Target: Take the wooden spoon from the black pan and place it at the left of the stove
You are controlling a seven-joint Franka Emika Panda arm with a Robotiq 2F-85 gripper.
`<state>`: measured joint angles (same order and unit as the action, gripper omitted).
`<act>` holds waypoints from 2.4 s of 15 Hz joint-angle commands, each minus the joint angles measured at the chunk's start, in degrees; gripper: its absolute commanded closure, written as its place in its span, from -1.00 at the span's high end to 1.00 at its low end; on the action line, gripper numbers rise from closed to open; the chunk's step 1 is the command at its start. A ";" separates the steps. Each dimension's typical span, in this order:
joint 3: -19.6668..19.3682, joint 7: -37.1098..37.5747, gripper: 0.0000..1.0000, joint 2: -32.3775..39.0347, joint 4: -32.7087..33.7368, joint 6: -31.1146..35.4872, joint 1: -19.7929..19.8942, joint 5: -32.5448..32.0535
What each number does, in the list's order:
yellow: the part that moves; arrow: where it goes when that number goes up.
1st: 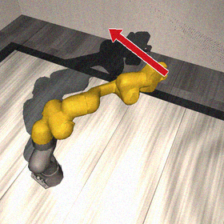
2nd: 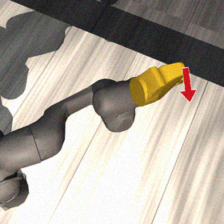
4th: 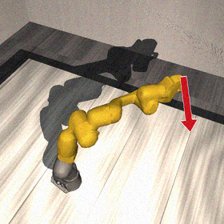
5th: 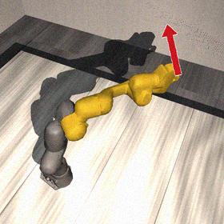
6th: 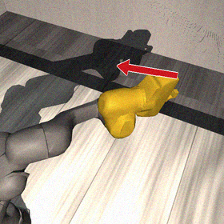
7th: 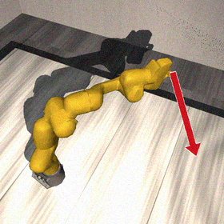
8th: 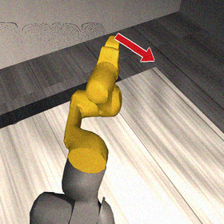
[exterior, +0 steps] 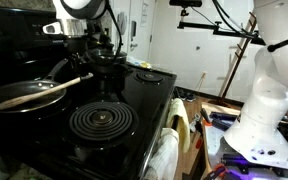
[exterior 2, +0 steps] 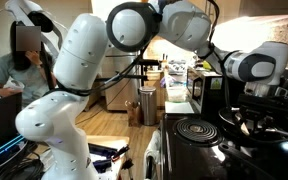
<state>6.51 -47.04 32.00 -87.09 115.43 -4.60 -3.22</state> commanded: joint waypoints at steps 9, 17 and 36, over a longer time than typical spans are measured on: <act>2.08 -1.04 -0.86 -5.70 -0.71 -3.62 3.05 3.82; 2.49 -3.50 -0.86 -20.01 -11.98 -12.18 2.85 7.23; 3.83 -6.11 -0.86 -47.66 -58.32 23.17 -12.24 9.24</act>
<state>11.20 -49.51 -11.60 -141.21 135.65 -14.70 3.86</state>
